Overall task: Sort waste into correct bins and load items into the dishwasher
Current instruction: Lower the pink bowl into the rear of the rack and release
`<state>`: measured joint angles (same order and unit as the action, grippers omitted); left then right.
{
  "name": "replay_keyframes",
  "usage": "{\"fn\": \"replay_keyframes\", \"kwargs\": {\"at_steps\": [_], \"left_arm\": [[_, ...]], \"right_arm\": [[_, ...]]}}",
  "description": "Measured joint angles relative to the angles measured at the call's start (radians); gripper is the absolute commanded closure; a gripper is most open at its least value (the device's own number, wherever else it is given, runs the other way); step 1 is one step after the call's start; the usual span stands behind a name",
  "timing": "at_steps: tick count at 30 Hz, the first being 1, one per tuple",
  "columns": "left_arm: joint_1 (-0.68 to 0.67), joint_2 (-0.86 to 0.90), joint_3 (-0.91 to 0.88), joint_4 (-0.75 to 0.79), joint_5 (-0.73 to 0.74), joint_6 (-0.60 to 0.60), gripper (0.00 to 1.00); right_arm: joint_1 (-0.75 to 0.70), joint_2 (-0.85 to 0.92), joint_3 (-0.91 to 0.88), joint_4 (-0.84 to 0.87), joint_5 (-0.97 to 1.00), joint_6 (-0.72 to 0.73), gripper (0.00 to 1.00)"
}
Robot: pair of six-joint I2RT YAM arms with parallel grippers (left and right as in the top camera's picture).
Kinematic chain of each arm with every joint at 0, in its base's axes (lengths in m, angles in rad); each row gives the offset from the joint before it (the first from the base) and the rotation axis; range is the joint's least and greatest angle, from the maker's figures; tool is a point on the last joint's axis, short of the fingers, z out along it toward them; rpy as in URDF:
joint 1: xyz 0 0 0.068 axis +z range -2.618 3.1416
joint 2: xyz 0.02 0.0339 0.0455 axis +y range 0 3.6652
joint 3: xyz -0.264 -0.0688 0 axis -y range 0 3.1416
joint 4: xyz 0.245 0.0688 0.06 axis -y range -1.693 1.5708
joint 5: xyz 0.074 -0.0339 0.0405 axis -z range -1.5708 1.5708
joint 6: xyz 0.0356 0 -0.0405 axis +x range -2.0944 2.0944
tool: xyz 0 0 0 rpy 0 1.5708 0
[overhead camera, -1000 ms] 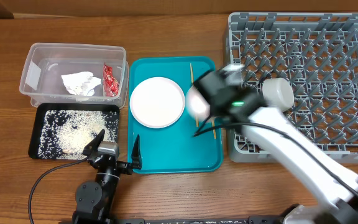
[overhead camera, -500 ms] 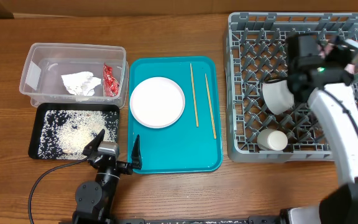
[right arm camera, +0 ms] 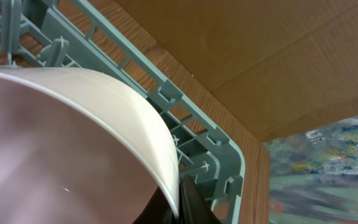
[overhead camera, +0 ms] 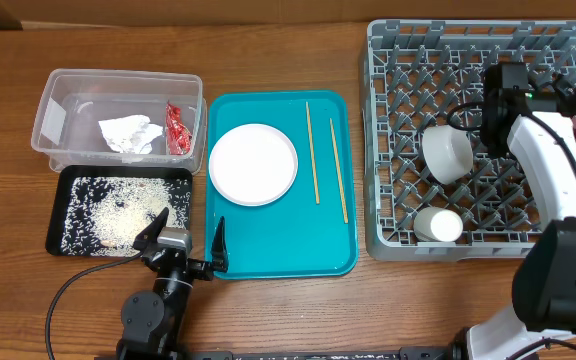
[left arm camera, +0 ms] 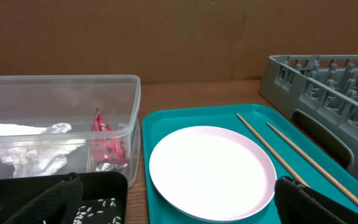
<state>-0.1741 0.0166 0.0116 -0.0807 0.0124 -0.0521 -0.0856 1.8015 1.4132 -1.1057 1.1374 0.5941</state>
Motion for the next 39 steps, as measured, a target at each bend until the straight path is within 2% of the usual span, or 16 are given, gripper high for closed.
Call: {"fn": "replay_keyframes", "kwargs": {"at_steps": [8,24,32,39], "left_arm": [[0.000,0.000,0.000,0.000,0.000,0.000,0.00],[0.000,0.000,0.000,0.000,0.000,0.000,0.00],[0.000,0.000,0.000,0.000,0.000,0.000,0.00],[0.000,0.000,0.000,0.000,0.000,0.000,0.00]], "right_arm": [[0.011,0.029,0.000,-0.021,0.010,0.000,0.96],[0.119,0.056,0.000,-0.047,0.058,0.000,0.96],[0.104,0.060,0.000,-0.046,0.164,-0.003,0.96],[0.002,0.073,0.000,-0.039,0.113,-0.002,0.96]]}}
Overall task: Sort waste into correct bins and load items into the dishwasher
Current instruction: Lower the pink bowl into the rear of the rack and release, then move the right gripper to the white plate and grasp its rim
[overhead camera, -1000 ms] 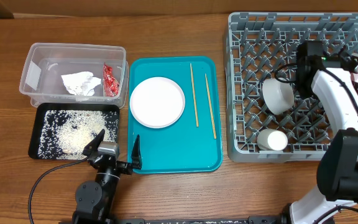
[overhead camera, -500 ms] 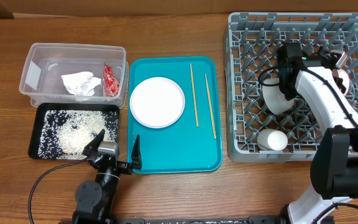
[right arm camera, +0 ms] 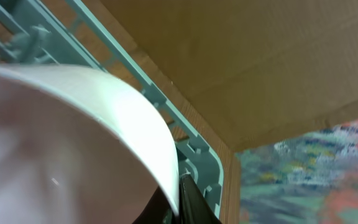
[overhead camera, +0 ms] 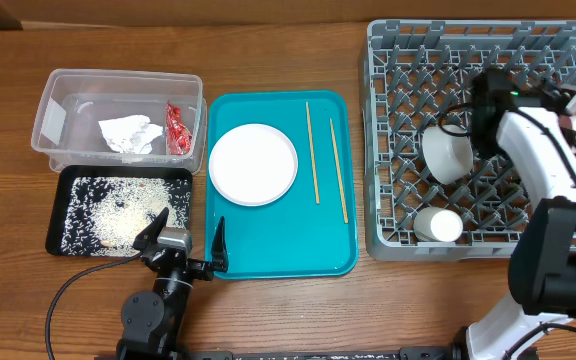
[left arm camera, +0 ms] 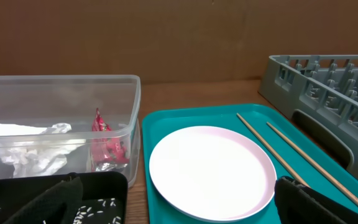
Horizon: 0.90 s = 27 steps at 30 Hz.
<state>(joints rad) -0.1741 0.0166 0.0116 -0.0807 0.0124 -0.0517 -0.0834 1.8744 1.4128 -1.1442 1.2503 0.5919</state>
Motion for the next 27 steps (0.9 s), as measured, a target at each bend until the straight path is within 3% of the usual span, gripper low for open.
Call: {"fn": "replay_keyframes", "kwargs": {"at_steps": [9,11,12,14,21,27], "left_arm": [[0.000,0.000,0.000,0.000,0.000,0.000,0.00],[0.000,0.000,0.000,0.000,0.000,0.000,0.00],[0.000,0.000,0.000,0.000,0.000,0.000,0.00],[0.000,0.000,0.000,0.000,0.000,0.000,0.00],[0.000,0.000,0.000,0.000,0.000,0.000,0.00],[0.000,0.000,0.000,0.000,0.000,0.000,0.00]], "right_arm": [[0.074,0.033,0.001,-0.017,-0.004,0.006,0.93],[0.105,0.033,0.001,-0.026,-0.007,0.007,0.76],[0.119,0.034,0.001,-0.026,-0.022,0.013,0.60],[0.139,0.043,0.001,-0.032,-0.046,0.005,0.50],[0.163,0.053,0.023,-0.106,-0.174,0.044,0.49],[0.253,-0.040,0.145,-0.170,-0.426,0.042,0.48]]}}
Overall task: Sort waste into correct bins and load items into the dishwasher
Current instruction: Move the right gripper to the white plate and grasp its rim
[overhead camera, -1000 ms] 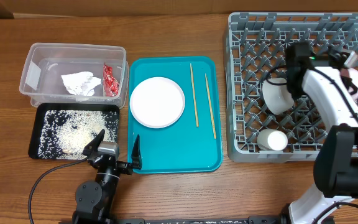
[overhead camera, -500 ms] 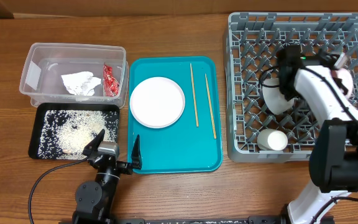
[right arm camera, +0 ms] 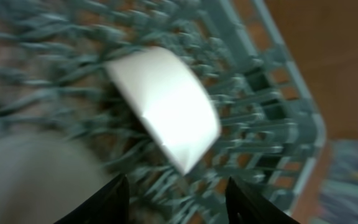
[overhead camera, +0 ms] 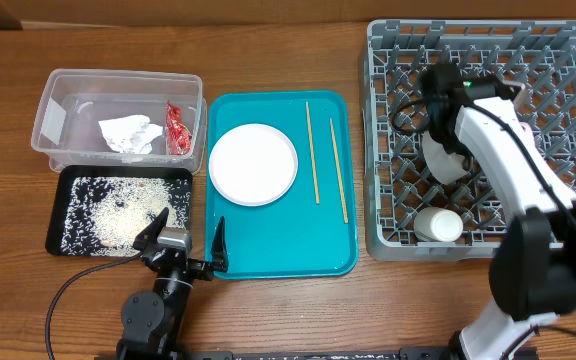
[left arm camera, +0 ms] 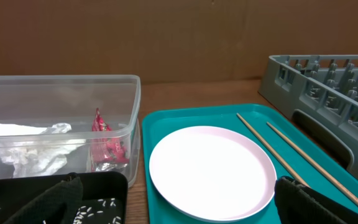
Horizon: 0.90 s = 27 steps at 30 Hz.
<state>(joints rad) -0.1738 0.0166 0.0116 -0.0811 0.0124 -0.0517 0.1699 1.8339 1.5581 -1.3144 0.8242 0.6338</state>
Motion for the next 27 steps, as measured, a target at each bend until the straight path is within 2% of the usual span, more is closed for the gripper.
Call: {"fn": "replay_keyframes", "kwargs": {"at_steps": [7,10,13,18,23,25,27], "left_arm": [[0.000,0.000,0.000,0.000,0.000,0.000,0.00],[0.000,0.000,0.000,0.000,0.000,0.000,0.00],[0.000,0.000,0.000,0.000,0.000,0.000,0.00],[0.000,0.000,0.000,0.000,0.000,0.000,0.00],[0.000,0.000,0.000,0.000,0.000,0.000,0.00],[0.000,0.000,0.000,0.000,0.000,0.000,0.00],[0.000,0.000,0.000,0.000,0.000,0.000,0.00]], "right_arm": [[0.190,-0.179,0.075,0.070,-0.529,-0.142,0.48],[0.265,-0.175,0.072,0.140,-0.746,-0.175,0.49],[0.341,-0.149,0.061,0.216,-0.884,-0.192,0.49],[0.477,-0.050,0.011,0.386,-0.934,-0.162,0.49],[0.511,0.094,-0.005,0.456,-0.881,-0.047,0.51],[0.510,0.154,-0.009,0.471,-0.866,0.009,0.55],[0.506,0.202,-0.010,0.478,-0.858,0.051,0.65]]}}
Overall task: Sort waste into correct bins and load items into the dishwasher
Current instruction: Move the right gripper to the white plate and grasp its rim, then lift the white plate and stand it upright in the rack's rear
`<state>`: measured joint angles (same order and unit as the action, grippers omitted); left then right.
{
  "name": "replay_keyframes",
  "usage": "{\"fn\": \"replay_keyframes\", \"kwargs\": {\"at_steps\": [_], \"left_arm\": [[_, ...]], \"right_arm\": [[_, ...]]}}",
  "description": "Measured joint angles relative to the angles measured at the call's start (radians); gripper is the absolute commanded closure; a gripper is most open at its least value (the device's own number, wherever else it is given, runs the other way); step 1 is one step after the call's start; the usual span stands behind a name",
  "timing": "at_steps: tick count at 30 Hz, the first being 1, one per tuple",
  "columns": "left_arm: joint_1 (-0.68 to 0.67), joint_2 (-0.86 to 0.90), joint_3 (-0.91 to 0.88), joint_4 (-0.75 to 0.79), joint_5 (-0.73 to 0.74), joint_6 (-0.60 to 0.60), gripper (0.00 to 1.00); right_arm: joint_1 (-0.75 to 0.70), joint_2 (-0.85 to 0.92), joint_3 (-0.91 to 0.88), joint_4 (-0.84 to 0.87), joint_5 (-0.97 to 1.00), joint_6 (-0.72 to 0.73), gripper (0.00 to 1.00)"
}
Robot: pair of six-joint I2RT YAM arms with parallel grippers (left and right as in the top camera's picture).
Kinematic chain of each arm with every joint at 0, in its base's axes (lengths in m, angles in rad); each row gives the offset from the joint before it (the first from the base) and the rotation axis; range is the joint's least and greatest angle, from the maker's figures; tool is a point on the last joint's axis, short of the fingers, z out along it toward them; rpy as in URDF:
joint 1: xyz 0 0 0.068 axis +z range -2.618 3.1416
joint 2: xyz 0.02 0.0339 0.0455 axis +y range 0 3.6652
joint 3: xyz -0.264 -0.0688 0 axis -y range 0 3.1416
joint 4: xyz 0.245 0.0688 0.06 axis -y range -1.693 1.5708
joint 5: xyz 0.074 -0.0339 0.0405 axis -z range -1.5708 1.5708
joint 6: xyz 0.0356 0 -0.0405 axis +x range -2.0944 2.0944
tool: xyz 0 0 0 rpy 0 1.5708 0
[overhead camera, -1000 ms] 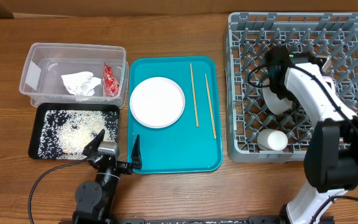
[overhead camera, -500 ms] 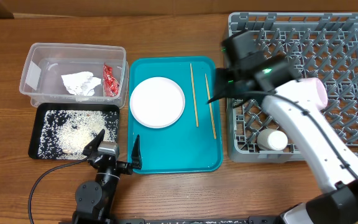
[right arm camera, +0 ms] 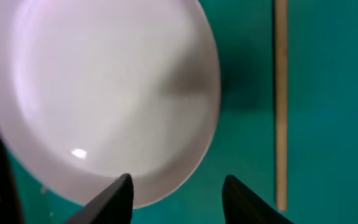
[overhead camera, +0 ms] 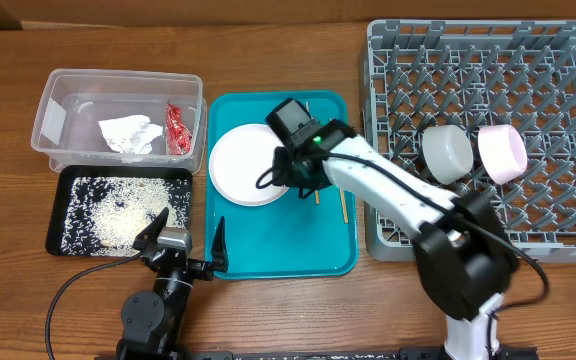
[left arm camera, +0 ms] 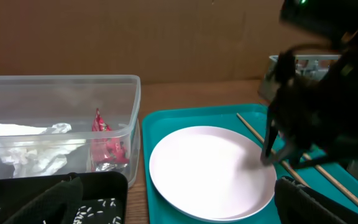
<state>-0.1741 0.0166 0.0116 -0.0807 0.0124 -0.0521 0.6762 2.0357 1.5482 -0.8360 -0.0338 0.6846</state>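
A white plate (overhead camera: 248,165) lies on the teal tray (overhead camera: 268,250) with two wooden chopsticks (overhead camera: 344,205) to its right. My right gripper (overhead camera: 303,185) hangs open over the plate's right rim; in the right wrist view one of its fingers (right arm camera: 120,194) is over the plate (right arm camera: 98,87) and the other over bare tray, near a chopstick (right arm camera: 281,106). My left gripper (overhead camera: 186,240) rests open at the tray's front left corner, with the plate (left arm camera: 210,171) ahead of it. A white bowl (overhead camera: 446,152) and a pink cup (overhead camera: 503,150) sit in the grey dish rack (overhead camera: 388,230).
A clear bin (overhead camera: 58,100) at the back left holds crumpled tissue (overhead camera: 130,134) and a red wrapper (overhead camera: 176,128). In front of it a black tray (overhead camera: 68,235) holds scattered rice. My right arm (overhead camera: 408,205) stretches across the rack's front left corner to the teal tray.
My right gripper has moved from above the white bowl in the rack to the teal tray, and now hangs open over the plate's right rim. The left arm has not moved.
My right gripper was first shut on the white bowl's rim inside the rack, and still held it at the following moment. Then it was open above the bowl, which lay in the rack. Now it is across at the plate on the tray.
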Motion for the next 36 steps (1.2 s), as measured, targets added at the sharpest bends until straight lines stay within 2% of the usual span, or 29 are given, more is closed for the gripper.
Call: {"fn": "replay_keyframes", "kwargs": {"at_steps": [3,9,14,21,27,31,36], "left_arm": [[0.000,0.000,0.000,0.000,0.000,0.000,0.00],[0.000,0.000,0.000,0.000,0.000,0.000,0.00],[0.000,0.000,0.000,0.000,0.000,0.000,0.00],[0.000,0.000,0.000,0.000,0.000,0.000,0.00],[0.000,0.000,0.000,0.000,0.000,0.000,0.00],[0.000,0.000,0.000,0.000,0.000,0.000,0.00],[0.000,0.000,0.000,0.000,0.000,0.000,0.00]], "right_arm": [[-0.001,0.064,-0.001,0.015,-0.001,0.054,0.68],[-0.001,0.105,-0.002,0.028,-0.005,0.091,0.96],[-0.008,0.104,0.002,0.016,-0.014,0.105,0.96],[-0.016,0.012,-0.012,-0.026,0.045,0.021,0.96],[-0.033,-0.270,-0.018,-0.070,0.253,-0.079,0.96],[-0.070,-0.510,-0.015,-0.109,0.531,-0.175,0.96],[-0.153,-0.603,-0.013,-0.151,0.868,-0.272,0.96]]}}
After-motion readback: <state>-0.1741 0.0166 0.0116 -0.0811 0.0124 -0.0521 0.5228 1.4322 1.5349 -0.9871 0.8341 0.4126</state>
